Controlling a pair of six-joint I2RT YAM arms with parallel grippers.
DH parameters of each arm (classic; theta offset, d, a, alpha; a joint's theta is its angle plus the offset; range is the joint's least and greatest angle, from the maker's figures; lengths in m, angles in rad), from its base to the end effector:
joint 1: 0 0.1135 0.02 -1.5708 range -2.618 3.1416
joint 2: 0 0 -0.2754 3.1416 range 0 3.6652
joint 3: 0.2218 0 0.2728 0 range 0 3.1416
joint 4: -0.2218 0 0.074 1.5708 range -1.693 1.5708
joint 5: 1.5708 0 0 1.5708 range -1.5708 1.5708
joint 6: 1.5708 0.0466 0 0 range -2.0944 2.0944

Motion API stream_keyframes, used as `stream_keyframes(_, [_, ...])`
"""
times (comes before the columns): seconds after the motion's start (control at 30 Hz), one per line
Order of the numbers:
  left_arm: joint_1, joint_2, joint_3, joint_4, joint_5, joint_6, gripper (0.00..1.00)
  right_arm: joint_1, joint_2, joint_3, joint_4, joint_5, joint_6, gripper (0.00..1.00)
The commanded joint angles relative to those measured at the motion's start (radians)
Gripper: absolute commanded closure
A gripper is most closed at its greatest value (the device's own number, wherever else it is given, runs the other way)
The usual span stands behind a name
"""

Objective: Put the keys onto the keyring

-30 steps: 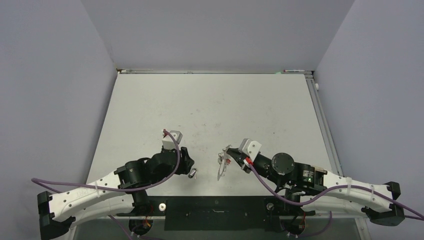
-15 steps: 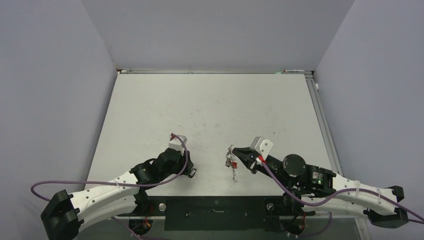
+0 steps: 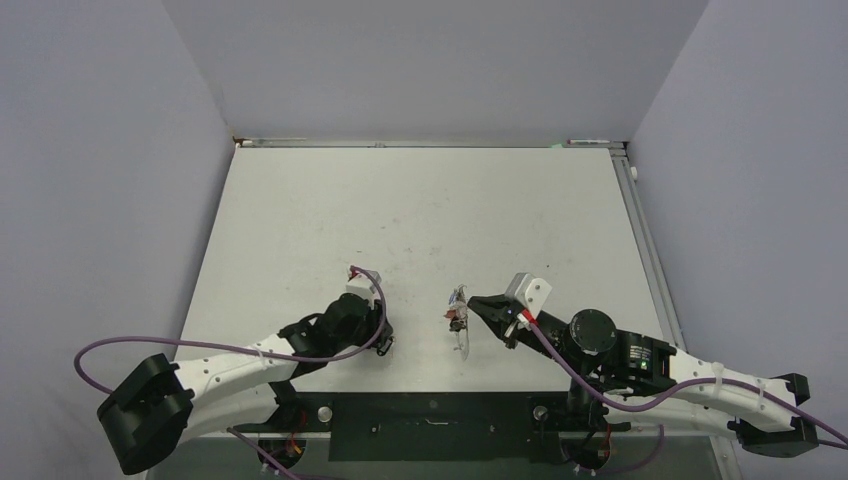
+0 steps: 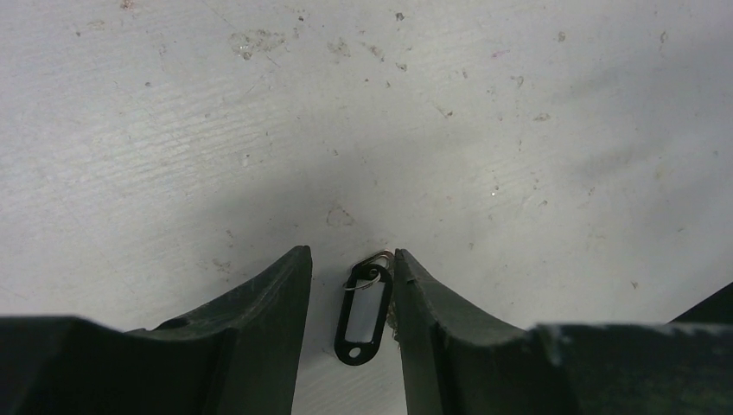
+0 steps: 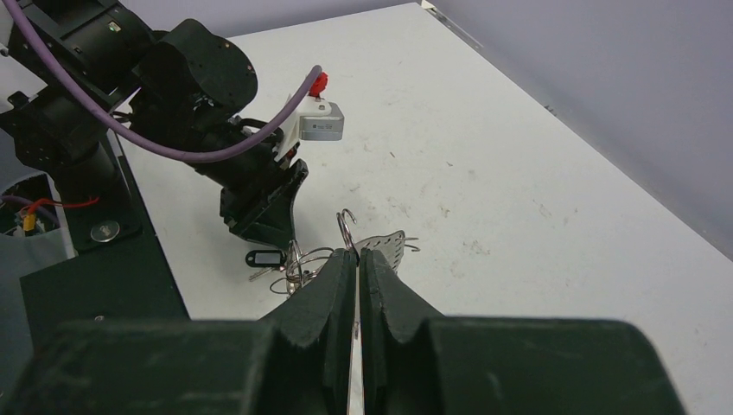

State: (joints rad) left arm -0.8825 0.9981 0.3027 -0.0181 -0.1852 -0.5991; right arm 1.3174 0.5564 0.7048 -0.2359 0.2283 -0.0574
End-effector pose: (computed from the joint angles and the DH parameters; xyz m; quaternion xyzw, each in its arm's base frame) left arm 0.1363 -0.1522 0.1421 0.0899 0.9020 -0.2172 0.3622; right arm 0.0502 0.1517 0.3472 -0.4054 0.6150 0.3275 0.5918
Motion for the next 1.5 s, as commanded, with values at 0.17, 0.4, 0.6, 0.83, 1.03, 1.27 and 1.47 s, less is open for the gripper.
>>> stream_keyframes(0.17, [0.014,0.067,-0.022,0.138,0.045,-0.083,0.65,0.006,0.003,0.049,0.035,0.021,0.016,0.95])
stream_keyframes(0.4, [0.014,0.041,-0.053,0.154,0.05,-0.101,0.72,0.006,0.016,0.054,0.035,0.019,0.019,0.95])
stream_keyframes(0.6, [0.013,0.028,-0.071,0.176,0.054,-0.102,0.84,0.006,0.036,0.059,0.041,0.012,0.017,0.95])
stream_keyframes(0.83, [0.014,-0.01,-0.073,0.155,0.057,-0.113,0.95,0.006,0.053,0.062,0.045,0.008,0.018,0.95])
stream_keyframes(1.03, [0.013,-0.076,-0.067,0.106,0.047,-0.116,0.99,0.006,0.07,0.062,0.055,0.004,0.014,0.95])
stream_keyframes(1.27, [0.012,-0.119,-0.085,0.081,0.042,-0.111,0.64,0.007,0.075,0.065,0.046,-0.003,0.015,0.95])
stream_keyframes(1.47, [0.008,-0.141,-0.108,0.065,0.041,-0.157,0.51,0.006,0.073,0.068,0.037,-0.006,0.019,0.95])
